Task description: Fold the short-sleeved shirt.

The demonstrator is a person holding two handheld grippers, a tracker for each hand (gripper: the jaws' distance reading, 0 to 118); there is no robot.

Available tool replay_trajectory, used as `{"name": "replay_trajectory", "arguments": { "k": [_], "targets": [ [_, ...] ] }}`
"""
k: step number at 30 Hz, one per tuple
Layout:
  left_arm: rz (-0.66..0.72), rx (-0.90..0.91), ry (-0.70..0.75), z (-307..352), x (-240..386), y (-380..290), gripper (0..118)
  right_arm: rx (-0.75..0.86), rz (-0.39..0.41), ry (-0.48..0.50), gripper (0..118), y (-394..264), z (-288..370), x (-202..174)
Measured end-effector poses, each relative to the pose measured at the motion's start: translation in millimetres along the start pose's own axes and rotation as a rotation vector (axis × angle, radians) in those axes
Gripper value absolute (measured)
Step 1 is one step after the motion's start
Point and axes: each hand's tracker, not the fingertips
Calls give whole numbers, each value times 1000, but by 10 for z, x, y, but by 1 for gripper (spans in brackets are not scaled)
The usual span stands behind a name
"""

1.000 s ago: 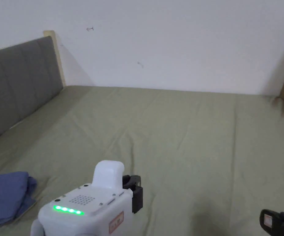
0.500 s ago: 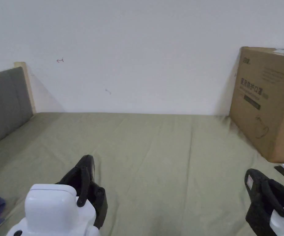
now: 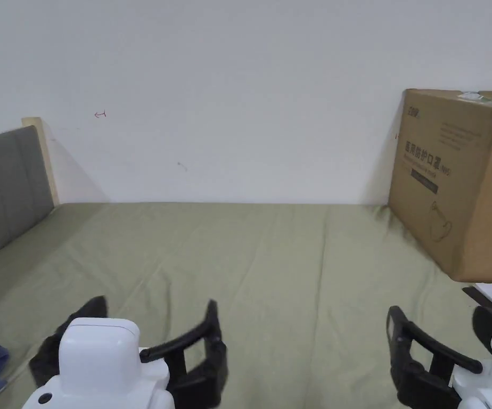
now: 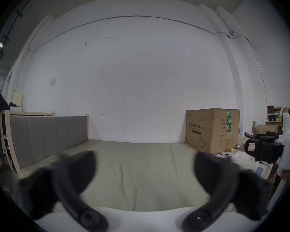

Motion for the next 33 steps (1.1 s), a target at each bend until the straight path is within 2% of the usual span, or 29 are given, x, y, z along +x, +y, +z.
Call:
{"name": "replay_trajectory", "arguments": {
  "k": [3, 7, 12, 19, 30, 33],
  "targets": [
    [14, 28, -16, 35, -18, 13, 118, 30, -4, 1, 118, 34, 19, -10],
    [-19, 25, 12, 40, -22, 48, 118, 27, 35, -33, 118, 78, 31, -89],
    [-34, 45, 59, 83, -37, 61, 118, 65, 28, 13, 118, 58, 128, -105],
    [-98, 50, 55, 150, -3, 94, 118, 83, 77, 35, 118, 68, 169, -217],
    [4, -7, -7, 123, -132, 125, 118, 49, 67, 55, 118, 63, 146, -250],
    [20, -21, 39, 91, -128, 106, 118, 44, 69, 60, 118, 60, 140, -267]
  ]
}}
